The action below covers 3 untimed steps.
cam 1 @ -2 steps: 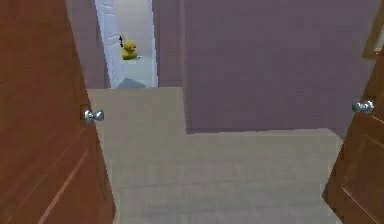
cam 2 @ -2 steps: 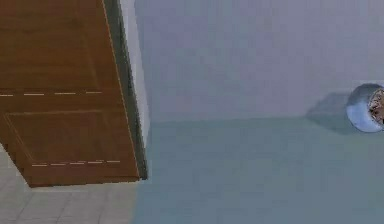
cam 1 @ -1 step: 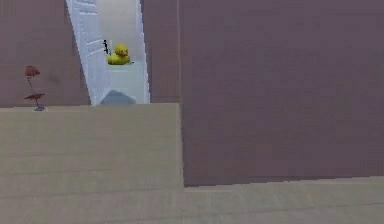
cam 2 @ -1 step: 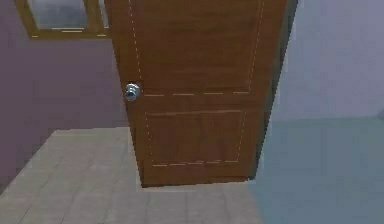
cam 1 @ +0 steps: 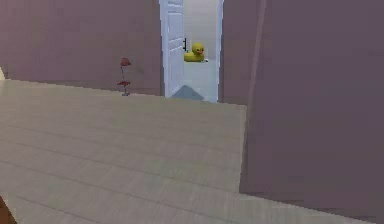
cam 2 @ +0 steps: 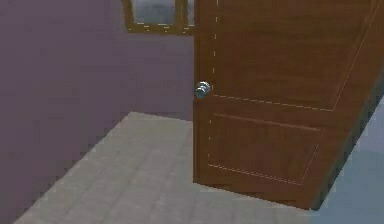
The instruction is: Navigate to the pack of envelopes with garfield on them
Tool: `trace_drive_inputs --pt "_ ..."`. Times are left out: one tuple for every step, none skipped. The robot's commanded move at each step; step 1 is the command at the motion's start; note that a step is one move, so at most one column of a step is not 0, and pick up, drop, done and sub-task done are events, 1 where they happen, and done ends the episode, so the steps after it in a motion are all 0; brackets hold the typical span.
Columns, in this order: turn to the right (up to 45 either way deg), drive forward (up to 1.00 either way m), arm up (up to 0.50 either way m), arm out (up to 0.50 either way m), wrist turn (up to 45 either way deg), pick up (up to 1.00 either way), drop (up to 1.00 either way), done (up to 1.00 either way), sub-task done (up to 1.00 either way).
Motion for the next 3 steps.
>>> trace_drive_inputs --pt "0.0 1.00 0.00 0.00 0.0 0.00 0.00 0.00 0.00" --pt "0.0 1.00 0.00 0.00 0.0 0.00 0.00 0.00 0.00" --pt "0.0 1.00 0.00 0.00 0.0 0.00 0.00 0.00 0.00"
